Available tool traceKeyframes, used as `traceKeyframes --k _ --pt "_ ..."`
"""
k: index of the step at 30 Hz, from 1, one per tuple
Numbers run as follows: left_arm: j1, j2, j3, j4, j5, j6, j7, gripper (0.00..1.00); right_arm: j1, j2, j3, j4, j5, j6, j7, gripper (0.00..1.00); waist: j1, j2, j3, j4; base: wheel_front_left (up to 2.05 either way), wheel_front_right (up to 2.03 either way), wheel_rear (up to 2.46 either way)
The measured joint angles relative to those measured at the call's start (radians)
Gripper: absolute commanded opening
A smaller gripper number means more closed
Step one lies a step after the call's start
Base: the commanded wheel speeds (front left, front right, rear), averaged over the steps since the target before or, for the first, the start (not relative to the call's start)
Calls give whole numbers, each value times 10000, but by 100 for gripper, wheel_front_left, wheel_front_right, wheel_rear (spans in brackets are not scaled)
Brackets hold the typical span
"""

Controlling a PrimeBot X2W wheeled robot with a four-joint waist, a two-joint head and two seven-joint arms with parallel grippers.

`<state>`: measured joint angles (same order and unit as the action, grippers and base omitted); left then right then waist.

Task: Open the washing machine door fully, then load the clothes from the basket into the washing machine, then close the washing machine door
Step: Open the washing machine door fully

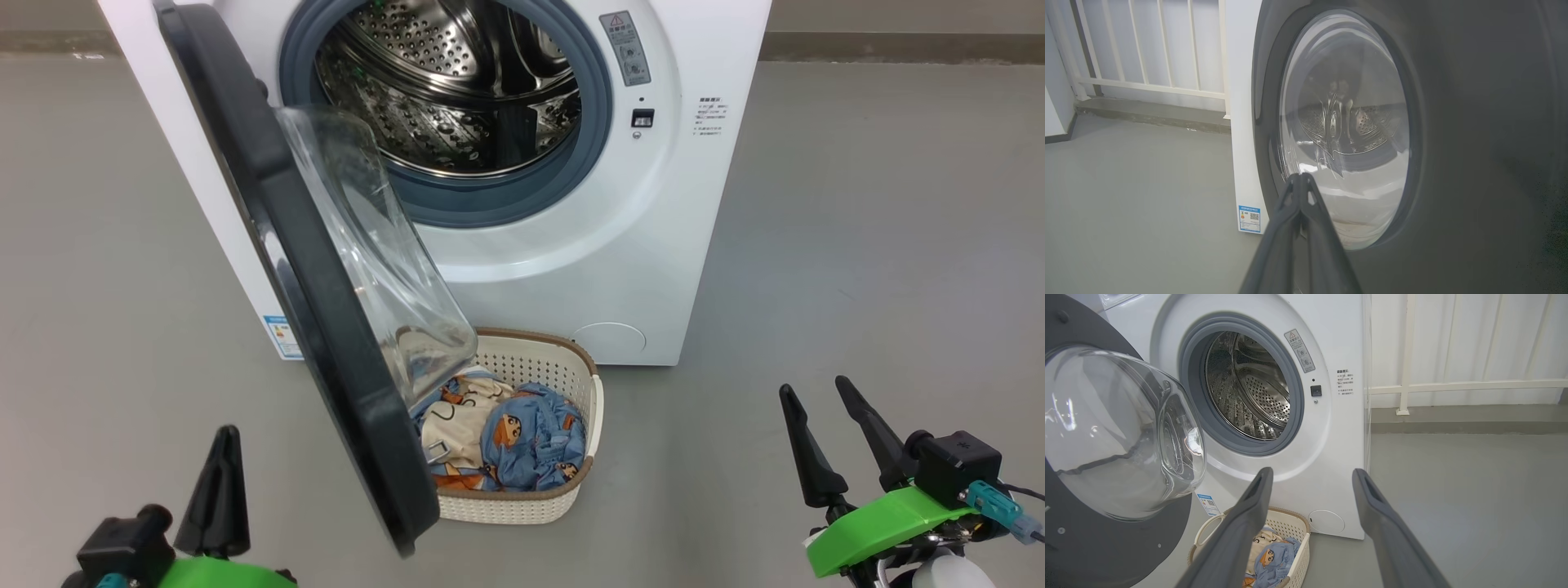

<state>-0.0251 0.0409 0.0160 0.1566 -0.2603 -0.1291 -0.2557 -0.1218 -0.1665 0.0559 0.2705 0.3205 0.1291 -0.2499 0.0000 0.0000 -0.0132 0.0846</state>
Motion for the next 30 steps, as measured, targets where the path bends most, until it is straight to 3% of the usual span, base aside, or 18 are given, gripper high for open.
traceKeyframes --k 17,22,30 --pt "-229 2 -581 -3455 121 0 -12 0 3 96 -6 -8 2 0 0 100 0 0 -27 8 0 0 0" --pt "-228 6 -1348 -4715 192 0 -12 0 7 117 -21 -15 2 0 0 100 0 0 -50 -38 0 0 0" --pt "-145 38 -2769 -4945 27 0 13 0 9 157 -19 -15 61 0 0 100 0 0 -102 -82 0 0 0"
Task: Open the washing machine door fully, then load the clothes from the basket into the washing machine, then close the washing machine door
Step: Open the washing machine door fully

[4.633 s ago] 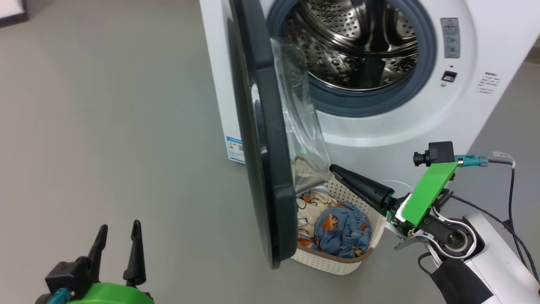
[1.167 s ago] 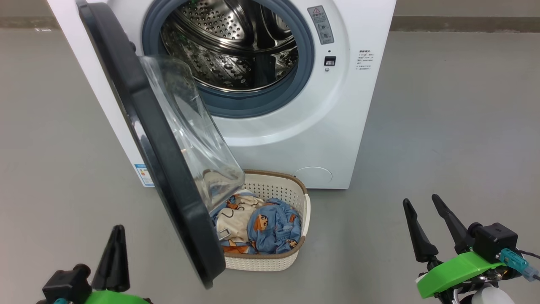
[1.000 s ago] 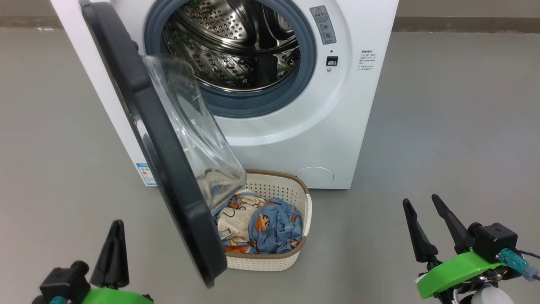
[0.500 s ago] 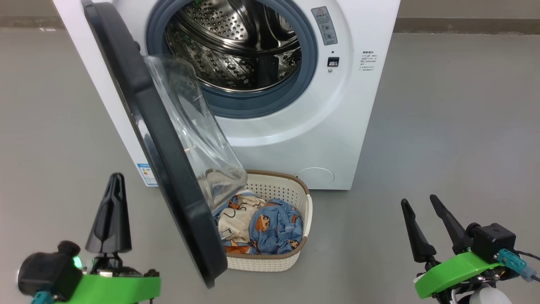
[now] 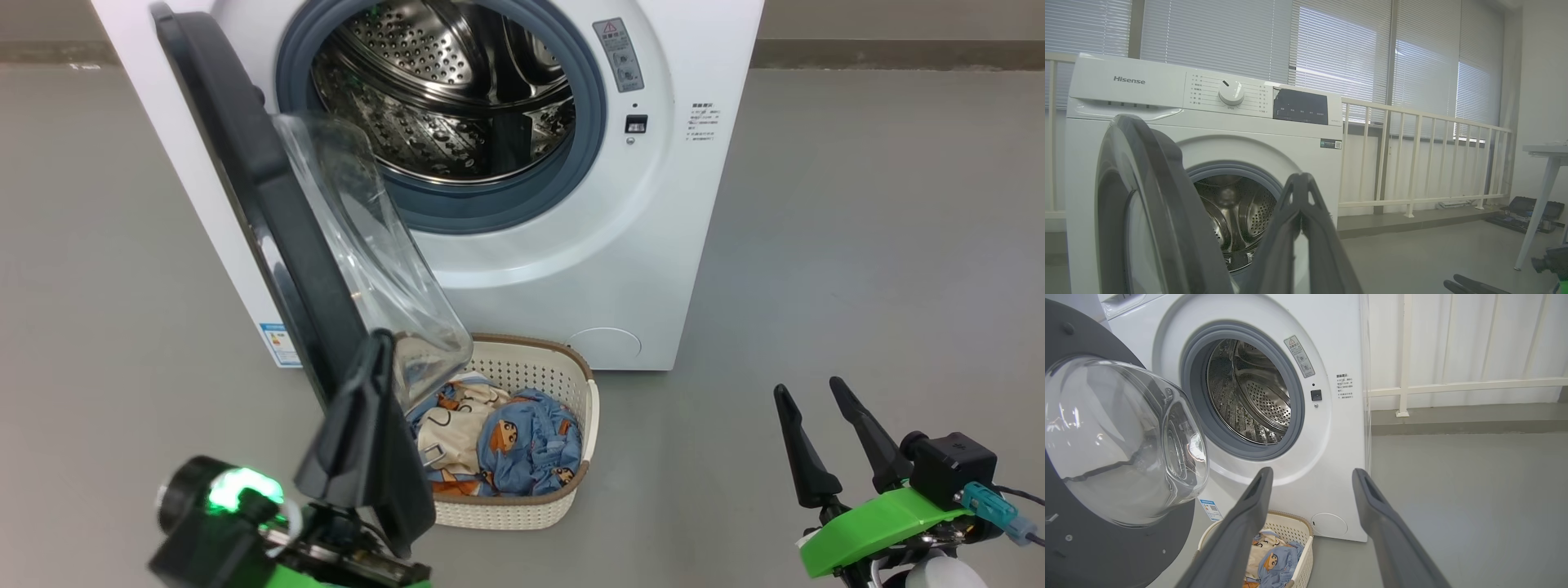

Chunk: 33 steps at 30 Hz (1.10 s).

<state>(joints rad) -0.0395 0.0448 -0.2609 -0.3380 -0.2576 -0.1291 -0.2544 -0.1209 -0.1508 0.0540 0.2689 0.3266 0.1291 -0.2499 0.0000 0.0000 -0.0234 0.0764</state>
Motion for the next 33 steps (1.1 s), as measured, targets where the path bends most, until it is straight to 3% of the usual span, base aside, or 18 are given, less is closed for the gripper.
traceKeyframes --k 13,23,33 --pt "44 148 -849 2328 -619 0 180 0 0 128 63 12 17 0 0 100 0 0 135 -324 0 0 0" --pt "4 127 -846 4023 -963 29 165 0 0 150 73 27 267 0 0 100 0 0 226 -644 0 0 0" --pt "-74 56 -731 4857 -1358 280 151 0 0 192 50 27 267 0 0 100 1 0 299 -554 0 0 0"
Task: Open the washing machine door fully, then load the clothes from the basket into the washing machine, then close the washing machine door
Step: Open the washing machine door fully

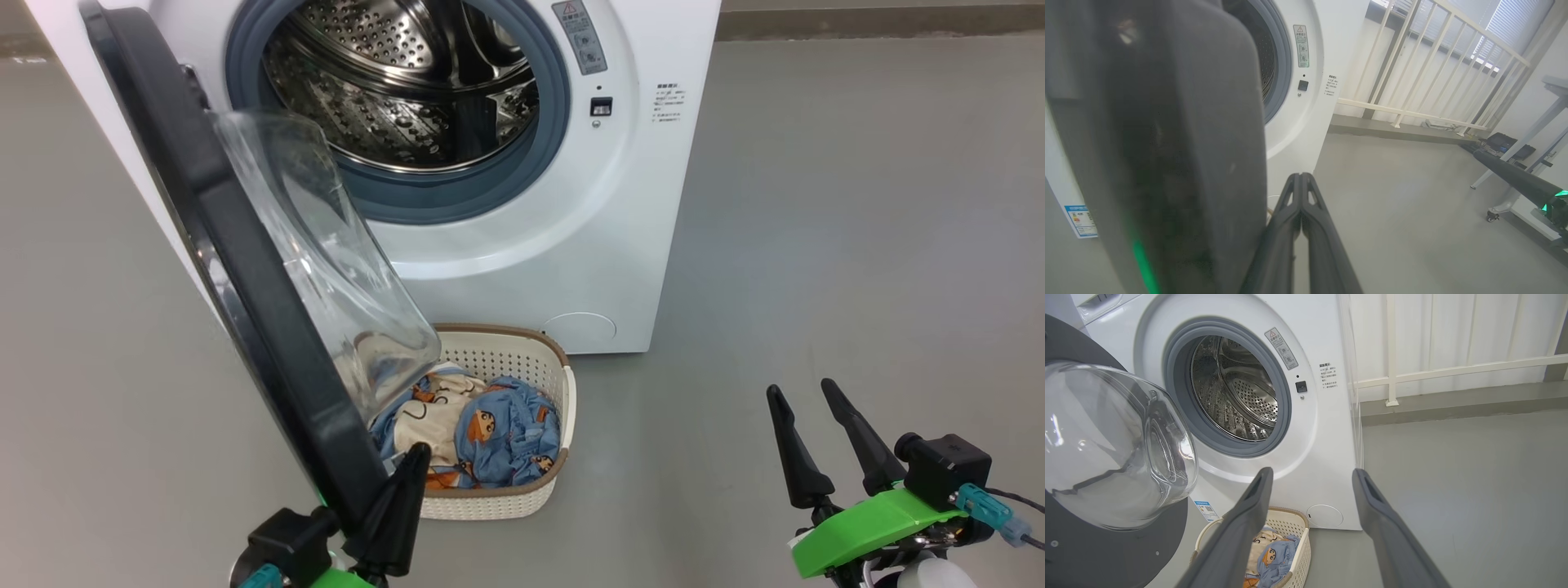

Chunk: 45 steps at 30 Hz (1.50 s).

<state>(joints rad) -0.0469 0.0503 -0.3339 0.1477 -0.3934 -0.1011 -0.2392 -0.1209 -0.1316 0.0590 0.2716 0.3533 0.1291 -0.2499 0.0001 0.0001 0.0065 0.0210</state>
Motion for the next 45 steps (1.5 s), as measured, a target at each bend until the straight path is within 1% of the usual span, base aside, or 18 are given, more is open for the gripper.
traceKeyframes --k 8,12,15,21,28,32,38,45 --pt "-43 -73 113 59 -12 -2 0 0 0 10 -12 35 0 0 0 100 0 0 20 388 0 0 0" --pt "-35 -58 165 59 -15 8 0 0 0 21 19 59 6 0 0 100 -1 0 -3 685 0 0 0" --pt "9 17 330 31 -117 96 -23 0 0 21 21 111 17 0 0 100 -1 0 -29 1033 0 0 0" --pt "36 372 769 15 -188 334 -73 0 0 21 31 151 19 0 0 100 0 0 -83 1602 0 0 0" --pt "38 581 1149 21 -301 627 -58 0 0 21 31 173 21 0 0 100 0 0 -158 2185 0 0 0" --pt "7 736 1501 190 -569 719 33 0 0 21 38 194 44 0 0 100 -1 0 -191 2458 0 0 0" --pt "-425 1191 2019 817 -723 976 385 0 0 40 79 219 82 0 2 100 -1 0 -197 2745 0 0 0" --pt "-932 1618 2301 1492 -786 1009 573 0 0 92 58 222 82 0 0 100 -1 0 -97 2877 0 0 0"
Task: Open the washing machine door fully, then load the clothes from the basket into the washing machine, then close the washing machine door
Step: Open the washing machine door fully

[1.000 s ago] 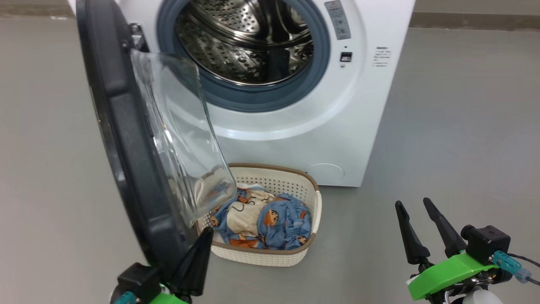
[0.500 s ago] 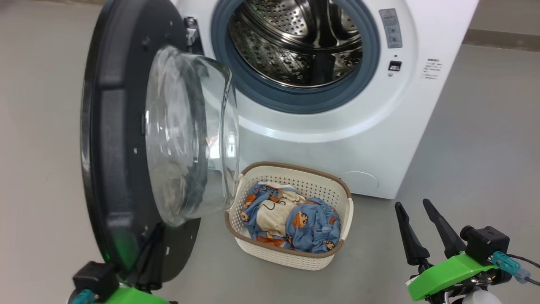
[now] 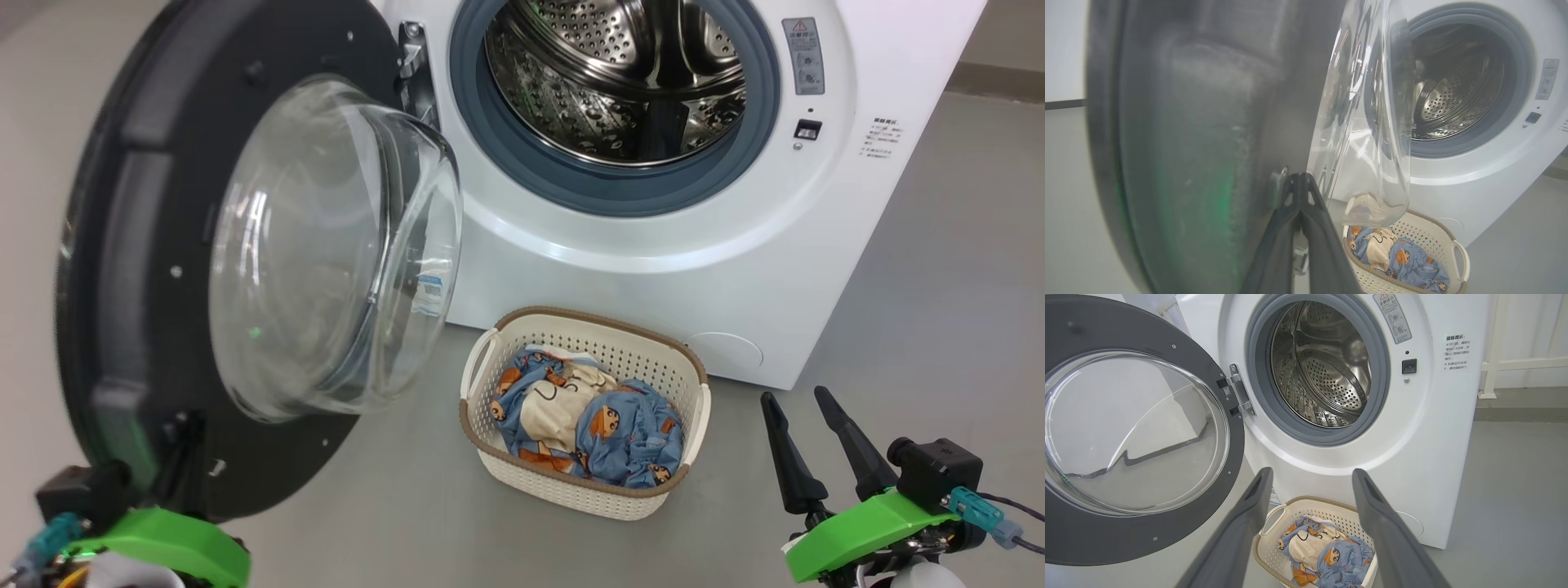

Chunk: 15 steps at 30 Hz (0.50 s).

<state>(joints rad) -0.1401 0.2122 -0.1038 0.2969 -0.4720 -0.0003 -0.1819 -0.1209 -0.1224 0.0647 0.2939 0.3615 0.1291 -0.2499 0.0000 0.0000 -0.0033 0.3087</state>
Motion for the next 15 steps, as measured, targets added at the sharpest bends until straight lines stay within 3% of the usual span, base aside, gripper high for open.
traceKeyframes --k 15 --pt "-1767 1248 805 2234 -178 -121 144 0 -218 245 -127 -54 -44 0 2 100 0 0 778 39 0 0 0"
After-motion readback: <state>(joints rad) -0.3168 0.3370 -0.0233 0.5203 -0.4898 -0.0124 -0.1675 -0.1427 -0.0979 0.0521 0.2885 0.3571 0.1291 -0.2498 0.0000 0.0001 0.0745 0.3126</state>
